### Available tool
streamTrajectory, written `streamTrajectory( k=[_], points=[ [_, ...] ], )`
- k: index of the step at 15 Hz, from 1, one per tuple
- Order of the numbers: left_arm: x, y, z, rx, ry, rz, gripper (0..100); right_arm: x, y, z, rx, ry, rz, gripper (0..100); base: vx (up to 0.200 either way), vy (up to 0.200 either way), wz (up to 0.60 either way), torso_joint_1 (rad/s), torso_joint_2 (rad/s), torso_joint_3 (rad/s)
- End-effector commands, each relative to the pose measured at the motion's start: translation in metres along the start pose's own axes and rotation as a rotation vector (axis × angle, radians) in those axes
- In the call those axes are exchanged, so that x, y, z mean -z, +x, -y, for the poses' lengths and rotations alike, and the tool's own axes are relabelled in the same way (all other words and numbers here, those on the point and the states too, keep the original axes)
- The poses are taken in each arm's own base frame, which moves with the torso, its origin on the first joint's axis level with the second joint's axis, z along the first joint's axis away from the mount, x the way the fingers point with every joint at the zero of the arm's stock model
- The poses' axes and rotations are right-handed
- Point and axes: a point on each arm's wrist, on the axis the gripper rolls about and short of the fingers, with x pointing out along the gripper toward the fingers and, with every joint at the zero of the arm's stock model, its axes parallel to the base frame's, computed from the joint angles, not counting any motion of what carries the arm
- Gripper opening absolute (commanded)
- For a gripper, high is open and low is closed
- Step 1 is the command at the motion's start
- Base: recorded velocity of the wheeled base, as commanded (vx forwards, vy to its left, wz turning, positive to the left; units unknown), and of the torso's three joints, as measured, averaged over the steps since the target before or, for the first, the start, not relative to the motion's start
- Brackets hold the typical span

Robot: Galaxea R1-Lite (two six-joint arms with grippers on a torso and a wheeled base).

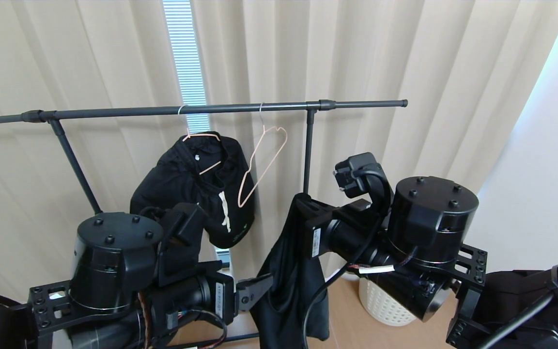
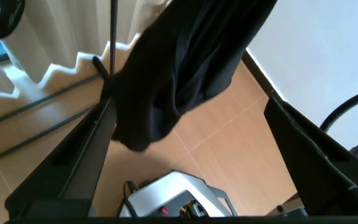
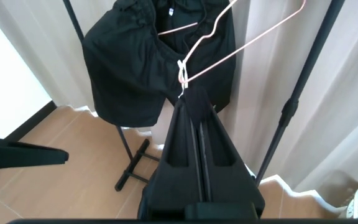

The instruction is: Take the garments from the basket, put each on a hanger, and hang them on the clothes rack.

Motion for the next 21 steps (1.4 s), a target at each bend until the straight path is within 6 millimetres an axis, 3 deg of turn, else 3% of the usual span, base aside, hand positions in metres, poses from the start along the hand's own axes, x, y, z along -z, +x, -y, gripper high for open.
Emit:
streamTrajectory(
  k=[1,4,11,21],
  points=[
    [0.006,0.018,0.003,-0.003,0.015,-0.030,100,-0.001,-0.002,0.000,-0.002,-0.001,0.001,0,0.000,0.000,0.00,0.000,0.00,0.000],
    [0.010,0.047,-0.009,-0.030,0.035,0.003,100,0.000,-0.003,-0.001,-0.008,0.000,-0.003,0,0.000,0.000,0.00,0.000,0.00,0.000],
    [0.026,0.084,-0.018,-0.148,0.051,0.023,100,-0.002,-0.006,-0.005,-0.020,0.004,0.030,0,0.000,0.000,0.00,0.000,0.00,0.000],
    [0.036,0.095,-0.020,-0.201,0.060,0.016,100,-0.005,-0.010,-0.004,-0.022,0.007,0.040,0,0.000,0.000,0.00,0.000,0.00,0.000]
  ],
)
